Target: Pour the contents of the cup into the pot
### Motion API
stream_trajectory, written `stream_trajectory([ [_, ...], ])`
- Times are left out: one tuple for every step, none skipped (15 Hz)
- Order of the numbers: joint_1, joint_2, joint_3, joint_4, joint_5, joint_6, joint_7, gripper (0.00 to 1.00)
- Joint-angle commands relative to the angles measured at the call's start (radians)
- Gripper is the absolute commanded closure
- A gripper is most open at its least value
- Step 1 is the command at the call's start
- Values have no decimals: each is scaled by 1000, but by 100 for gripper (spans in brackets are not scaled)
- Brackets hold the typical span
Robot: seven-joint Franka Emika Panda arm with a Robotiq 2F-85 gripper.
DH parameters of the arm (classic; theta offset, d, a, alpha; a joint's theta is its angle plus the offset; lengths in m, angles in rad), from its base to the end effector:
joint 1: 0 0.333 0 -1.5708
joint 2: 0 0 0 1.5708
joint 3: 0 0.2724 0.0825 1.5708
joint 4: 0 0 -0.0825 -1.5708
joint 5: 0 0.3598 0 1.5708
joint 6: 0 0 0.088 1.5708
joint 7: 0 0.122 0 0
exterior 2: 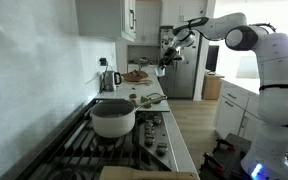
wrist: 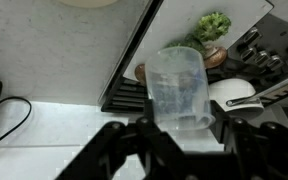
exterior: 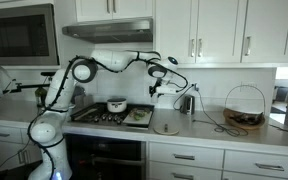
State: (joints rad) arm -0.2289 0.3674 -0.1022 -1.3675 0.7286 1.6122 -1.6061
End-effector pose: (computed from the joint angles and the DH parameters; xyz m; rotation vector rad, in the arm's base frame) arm 0.6148 -0.1180 0.4761 -2.1233 -1.4564 -0.6728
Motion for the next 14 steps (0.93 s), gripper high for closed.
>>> stream_trajectory([
  [-53,140,43,181,29,-96,3,70],
  [-63,167,55,211,27,-110,3,70],
  [-73,196,67,246,28,-125,8,70],
  [-82,221,78,276,26,-138,12,70],
  [-88,244,85,301,21,-135,18,70],
  [-94,264,91,324,17,-128,23,70],
  [-101,289,97,354,15,-125,32,70],
  [-107,308,101,378,12,-120,38,70],
  [-117,332,108,409,13,-129,42,70],
  [-125,351,116,433,13,-134,46,70],
  [-129,369,124,455,10,-137,48,70],
  [-133,384,131,476,8,-139,54,70],
  [-136,402,141,498,8,-142,63,70],
  [-127,412,132,506,16,-148,62,70],
])
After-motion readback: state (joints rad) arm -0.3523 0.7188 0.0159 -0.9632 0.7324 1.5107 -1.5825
